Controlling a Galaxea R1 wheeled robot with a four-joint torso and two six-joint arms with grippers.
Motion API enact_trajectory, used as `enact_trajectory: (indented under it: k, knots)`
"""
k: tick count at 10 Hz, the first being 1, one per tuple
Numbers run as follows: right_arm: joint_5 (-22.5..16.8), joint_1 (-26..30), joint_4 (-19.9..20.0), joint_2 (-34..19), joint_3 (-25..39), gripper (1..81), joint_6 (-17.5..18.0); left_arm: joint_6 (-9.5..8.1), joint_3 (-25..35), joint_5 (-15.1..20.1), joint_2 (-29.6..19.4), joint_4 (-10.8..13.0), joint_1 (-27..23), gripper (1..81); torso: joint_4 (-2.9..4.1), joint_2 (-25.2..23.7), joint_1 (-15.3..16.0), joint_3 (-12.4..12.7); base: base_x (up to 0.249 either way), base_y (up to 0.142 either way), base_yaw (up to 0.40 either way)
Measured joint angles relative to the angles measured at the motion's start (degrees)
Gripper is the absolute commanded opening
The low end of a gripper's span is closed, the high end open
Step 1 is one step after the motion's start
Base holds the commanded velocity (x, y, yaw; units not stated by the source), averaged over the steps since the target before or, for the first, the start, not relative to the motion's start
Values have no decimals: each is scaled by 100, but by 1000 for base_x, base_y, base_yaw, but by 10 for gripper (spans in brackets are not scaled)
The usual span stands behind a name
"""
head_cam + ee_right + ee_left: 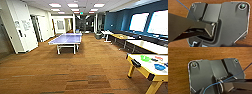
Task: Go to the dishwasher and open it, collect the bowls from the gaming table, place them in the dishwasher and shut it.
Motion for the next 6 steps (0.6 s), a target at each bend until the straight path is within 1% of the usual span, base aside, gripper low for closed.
enact_trajectory:
  k: [5,6]
  knots:
    - [2,-9,0,0,0,811,0,0,0,2,0,6,2,811,0,0,0,0,0,0,0]
    - [2,-9,0,0,0,811,0,0,0,4,0,6,2,811,0,-2,0,0,0,0,-146]
